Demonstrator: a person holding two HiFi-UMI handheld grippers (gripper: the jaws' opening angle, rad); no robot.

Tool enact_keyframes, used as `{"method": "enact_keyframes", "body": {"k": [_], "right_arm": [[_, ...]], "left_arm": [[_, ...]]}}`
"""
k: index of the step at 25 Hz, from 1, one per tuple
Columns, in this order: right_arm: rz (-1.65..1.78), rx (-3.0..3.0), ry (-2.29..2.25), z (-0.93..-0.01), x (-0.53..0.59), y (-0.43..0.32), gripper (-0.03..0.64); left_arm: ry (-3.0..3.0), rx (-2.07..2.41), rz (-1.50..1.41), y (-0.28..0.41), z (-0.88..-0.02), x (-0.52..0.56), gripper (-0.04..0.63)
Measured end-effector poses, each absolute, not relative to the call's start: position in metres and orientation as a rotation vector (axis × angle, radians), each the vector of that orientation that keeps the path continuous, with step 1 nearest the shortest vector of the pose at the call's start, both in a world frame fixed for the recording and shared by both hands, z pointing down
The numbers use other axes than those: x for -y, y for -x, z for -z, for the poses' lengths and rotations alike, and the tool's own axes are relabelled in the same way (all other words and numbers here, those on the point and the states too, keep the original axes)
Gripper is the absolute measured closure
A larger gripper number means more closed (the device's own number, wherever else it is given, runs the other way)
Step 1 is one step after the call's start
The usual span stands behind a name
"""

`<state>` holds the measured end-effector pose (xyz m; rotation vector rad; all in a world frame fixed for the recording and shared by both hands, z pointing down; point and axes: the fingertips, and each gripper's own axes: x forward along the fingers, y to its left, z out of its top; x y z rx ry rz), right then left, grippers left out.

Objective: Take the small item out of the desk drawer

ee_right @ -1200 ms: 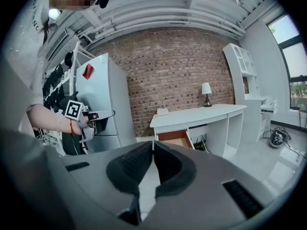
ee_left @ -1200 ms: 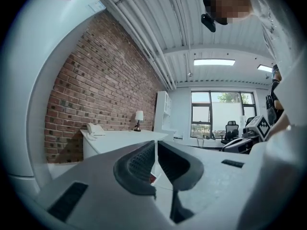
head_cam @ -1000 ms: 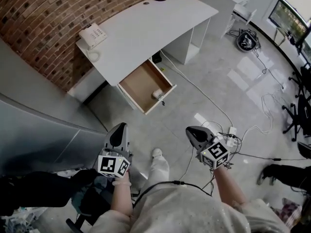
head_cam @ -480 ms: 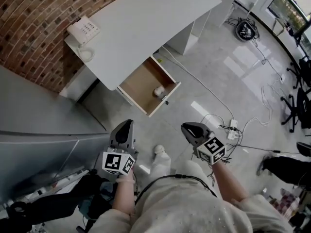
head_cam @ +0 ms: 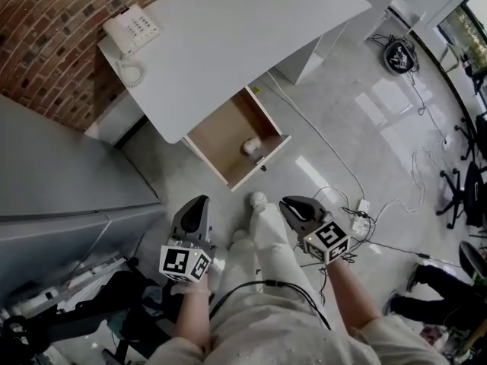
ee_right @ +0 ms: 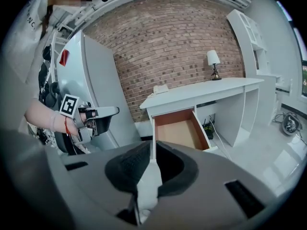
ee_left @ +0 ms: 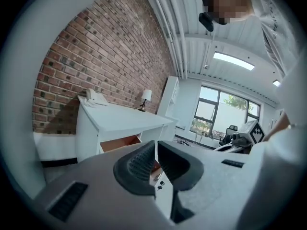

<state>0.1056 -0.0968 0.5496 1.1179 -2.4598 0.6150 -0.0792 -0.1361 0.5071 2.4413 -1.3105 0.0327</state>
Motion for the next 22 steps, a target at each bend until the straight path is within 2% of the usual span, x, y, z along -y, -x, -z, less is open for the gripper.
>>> {"method": "enact_keyframes", "body": {"k": [22], "right_arm": [[-0.383, 2.391, -0.674, -0.631, 0.237, -0.103, 0.518]], "left_arm": [[-2.351, 1.341, -0.121, 0.033, -0.587, 0.216, 0.574]]}}
